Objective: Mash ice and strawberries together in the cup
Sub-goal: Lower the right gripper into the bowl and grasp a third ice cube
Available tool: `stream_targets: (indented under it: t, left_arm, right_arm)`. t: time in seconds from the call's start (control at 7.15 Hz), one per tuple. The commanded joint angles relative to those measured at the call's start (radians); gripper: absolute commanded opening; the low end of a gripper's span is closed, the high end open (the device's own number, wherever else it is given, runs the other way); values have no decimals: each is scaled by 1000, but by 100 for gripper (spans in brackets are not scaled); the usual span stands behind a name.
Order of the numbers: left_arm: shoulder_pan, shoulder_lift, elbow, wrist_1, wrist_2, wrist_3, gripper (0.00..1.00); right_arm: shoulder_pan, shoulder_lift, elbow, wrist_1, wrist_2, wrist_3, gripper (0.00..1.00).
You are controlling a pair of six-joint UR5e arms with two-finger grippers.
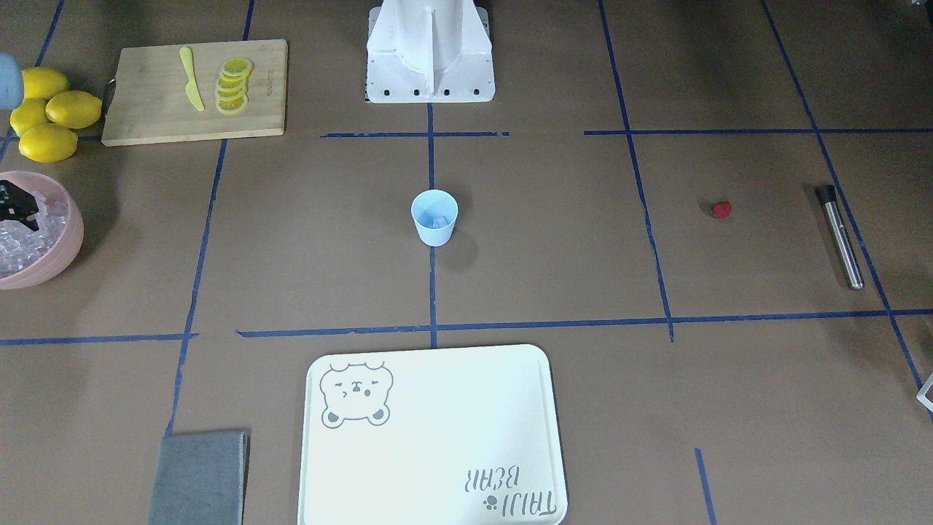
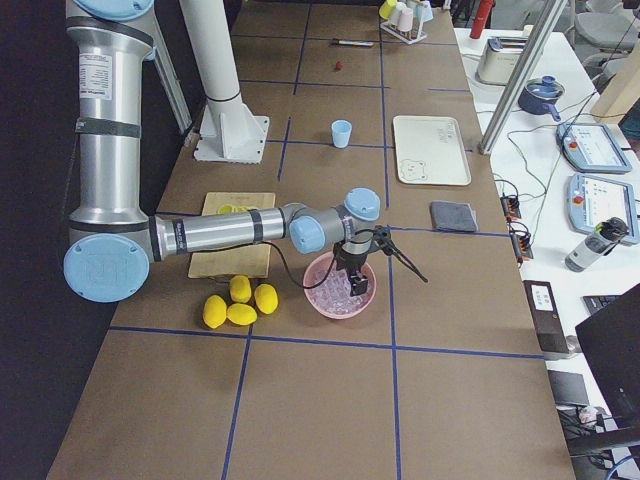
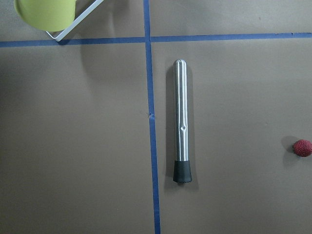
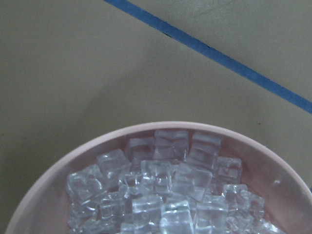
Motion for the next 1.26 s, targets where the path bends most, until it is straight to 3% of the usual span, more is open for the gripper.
stream_targets:
  t: [0.0, 0.14, 0.7, 1.12]
  left_arm:
    - [0, 0, 0, 0, 0, 0, 100]
    - [0, 0, 0, 0, 0, 0, 100]
    - [0, 0, -9, 2, 0, -2, 100]
    - [0, 2, -20, 6, 0, -2, 100]
  right_arm:
    - [-12, 9, -6, 0, -1, 0, 93]
    - [-12, 9, -8, 0, -1, 0, 88]
    - [-8, -8, -6, 2, -1, -2, 44]
    - [-5, -9, 4, 2, -1, -2, 1]
